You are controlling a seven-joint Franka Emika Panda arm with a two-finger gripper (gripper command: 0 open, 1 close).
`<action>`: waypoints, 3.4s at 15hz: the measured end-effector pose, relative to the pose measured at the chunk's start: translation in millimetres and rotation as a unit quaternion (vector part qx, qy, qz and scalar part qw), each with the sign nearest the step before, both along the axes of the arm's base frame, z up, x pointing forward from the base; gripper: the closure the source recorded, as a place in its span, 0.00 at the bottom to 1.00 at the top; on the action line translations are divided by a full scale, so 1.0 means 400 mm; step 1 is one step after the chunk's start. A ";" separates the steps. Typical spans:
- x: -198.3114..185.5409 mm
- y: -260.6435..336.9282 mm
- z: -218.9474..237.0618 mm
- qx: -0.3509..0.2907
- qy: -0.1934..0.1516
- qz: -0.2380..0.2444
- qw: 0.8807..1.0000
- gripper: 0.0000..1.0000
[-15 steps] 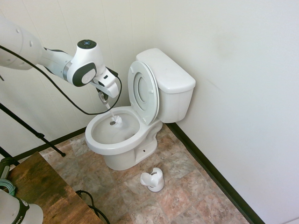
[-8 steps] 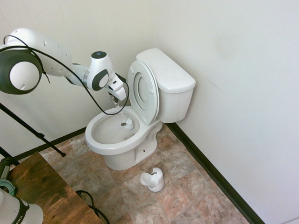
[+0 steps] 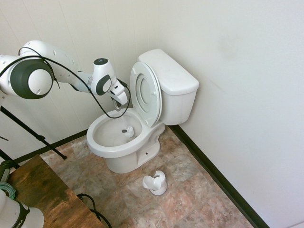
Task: Clean the toilet
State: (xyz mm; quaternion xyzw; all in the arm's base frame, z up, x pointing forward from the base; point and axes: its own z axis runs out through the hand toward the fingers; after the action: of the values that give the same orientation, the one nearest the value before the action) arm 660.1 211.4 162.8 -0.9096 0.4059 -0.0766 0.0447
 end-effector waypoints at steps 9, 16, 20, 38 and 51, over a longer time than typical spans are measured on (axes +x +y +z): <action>-0.252 -0.071 -0.080 0.001 0.084 0.060 0.995 1.00; -0.283 -0.181 -0.051 0.017 0.095 0.056 0.994 1.00; -0.257 -0.268 -0.016 0.026 0.096 0.036 0.994 1.00; -0.030 -0.162 0.058 0.055 0.032 0.051 0.997 1.00; -0.318 -0.305 0.531 0.062 -0.011 0.025 0.998 1.00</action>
State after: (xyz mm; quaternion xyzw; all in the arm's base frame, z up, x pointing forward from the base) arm 532.8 89.4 375.1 -0.9140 0.3868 -0.0599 0.1072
